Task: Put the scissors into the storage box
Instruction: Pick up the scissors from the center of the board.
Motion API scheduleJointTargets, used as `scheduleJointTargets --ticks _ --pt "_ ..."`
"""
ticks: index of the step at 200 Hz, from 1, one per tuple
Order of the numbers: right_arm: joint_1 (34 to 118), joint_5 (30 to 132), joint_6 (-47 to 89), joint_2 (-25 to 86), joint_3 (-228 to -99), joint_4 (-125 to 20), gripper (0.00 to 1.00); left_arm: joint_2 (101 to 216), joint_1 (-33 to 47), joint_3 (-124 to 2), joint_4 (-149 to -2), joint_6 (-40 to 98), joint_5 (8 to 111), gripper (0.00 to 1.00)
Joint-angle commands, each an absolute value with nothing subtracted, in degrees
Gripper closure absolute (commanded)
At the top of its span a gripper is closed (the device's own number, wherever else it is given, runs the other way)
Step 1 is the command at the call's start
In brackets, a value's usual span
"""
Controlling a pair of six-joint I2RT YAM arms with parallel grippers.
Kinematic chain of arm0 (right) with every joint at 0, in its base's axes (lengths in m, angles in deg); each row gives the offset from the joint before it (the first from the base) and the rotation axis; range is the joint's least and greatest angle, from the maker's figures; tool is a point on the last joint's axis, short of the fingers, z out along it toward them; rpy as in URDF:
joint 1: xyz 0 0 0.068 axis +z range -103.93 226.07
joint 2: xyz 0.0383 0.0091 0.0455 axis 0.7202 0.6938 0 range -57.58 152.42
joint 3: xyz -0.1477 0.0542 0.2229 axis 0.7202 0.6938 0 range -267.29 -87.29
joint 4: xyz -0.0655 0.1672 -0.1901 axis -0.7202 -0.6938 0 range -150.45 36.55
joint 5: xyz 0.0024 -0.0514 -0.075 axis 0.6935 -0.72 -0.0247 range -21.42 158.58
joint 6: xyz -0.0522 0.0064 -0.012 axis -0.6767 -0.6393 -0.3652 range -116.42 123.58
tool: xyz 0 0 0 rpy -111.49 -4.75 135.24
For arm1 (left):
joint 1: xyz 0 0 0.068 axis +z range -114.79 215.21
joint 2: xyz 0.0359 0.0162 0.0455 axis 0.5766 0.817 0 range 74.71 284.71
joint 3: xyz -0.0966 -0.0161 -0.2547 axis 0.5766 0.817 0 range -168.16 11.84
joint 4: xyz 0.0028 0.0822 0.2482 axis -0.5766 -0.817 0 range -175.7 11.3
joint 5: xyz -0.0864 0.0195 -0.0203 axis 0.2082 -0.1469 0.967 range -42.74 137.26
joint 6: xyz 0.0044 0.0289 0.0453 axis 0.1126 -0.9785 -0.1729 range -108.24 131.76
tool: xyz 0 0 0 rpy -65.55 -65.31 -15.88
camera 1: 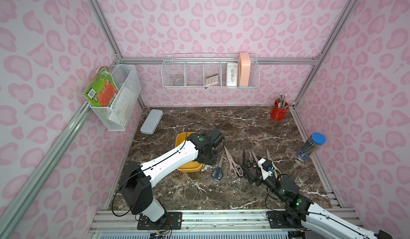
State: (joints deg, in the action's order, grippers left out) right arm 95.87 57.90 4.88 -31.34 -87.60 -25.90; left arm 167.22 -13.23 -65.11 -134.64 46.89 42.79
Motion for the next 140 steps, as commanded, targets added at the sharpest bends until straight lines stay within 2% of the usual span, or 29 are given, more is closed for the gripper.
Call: scheduleJointTargets --ticks 1,24,59,140 --pt "96.0 57.8 4.7 -31.7 -86.0 -23.8 0.07 171.1 -16.2 -65.4 -133.6 50.0 47.4 0.64" --pt "95.9 57.9 4.7 -31.9 -85.9 -23.9 0.07 175.9 -17.1 -64.5 -129.1 51.2 51.3 0.62" --pt "96.0 61.7 3.6 -31.1 -86.3 -24.2 0.09 181.1 -16.0 -65.8 -127.1 50.1 51.4 0.6" --pt "95.9 65.1 3.6 -21.2 -89.5 -23.5 0.1 187.2 -14.3 -64.4 -125.0 48.7 53.0 0.63"
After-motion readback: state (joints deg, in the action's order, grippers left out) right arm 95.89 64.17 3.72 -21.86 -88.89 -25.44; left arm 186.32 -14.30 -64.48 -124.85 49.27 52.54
